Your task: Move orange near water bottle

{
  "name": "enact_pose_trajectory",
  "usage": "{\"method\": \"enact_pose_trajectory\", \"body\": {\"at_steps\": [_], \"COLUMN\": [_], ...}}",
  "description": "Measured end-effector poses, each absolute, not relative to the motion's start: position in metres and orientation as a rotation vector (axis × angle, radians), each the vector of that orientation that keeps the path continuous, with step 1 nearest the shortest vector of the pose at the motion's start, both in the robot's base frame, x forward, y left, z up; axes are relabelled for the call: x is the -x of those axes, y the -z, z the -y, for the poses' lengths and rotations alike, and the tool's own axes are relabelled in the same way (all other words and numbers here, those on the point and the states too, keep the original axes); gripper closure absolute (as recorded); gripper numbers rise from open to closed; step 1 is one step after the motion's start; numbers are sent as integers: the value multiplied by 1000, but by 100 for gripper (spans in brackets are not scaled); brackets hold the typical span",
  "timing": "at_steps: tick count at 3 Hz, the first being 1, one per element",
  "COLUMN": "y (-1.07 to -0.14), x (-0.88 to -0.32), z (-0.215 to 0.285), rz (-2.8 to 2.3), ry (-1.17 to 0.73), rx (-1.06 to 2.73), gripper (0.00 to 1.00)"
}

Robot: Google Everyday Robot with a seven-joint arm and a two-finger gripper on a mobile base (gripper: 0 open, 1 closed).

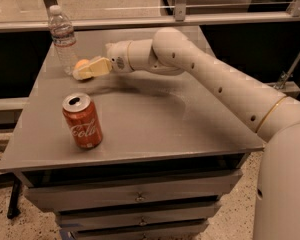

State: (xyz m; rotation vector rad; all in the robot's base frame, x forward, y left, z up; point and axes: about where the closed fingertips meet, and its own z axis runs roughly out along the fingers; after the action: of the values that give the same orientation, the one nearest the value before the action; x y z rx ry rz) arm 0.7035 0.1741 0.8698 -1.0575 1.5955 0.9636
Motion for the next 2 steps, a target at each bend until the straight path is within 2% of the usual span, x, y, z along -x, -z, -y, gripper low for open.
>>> {"method": "enact_pose_trajectory", "body": {"at_steps": [1, 2], "y": [-895, -928], "x": [-726, -751], "z": [-109, -17], "rz": [-1586, -1563], "ry": [-892, -784], "rx": [1029, 1014], "gripper": [0, 0]}}
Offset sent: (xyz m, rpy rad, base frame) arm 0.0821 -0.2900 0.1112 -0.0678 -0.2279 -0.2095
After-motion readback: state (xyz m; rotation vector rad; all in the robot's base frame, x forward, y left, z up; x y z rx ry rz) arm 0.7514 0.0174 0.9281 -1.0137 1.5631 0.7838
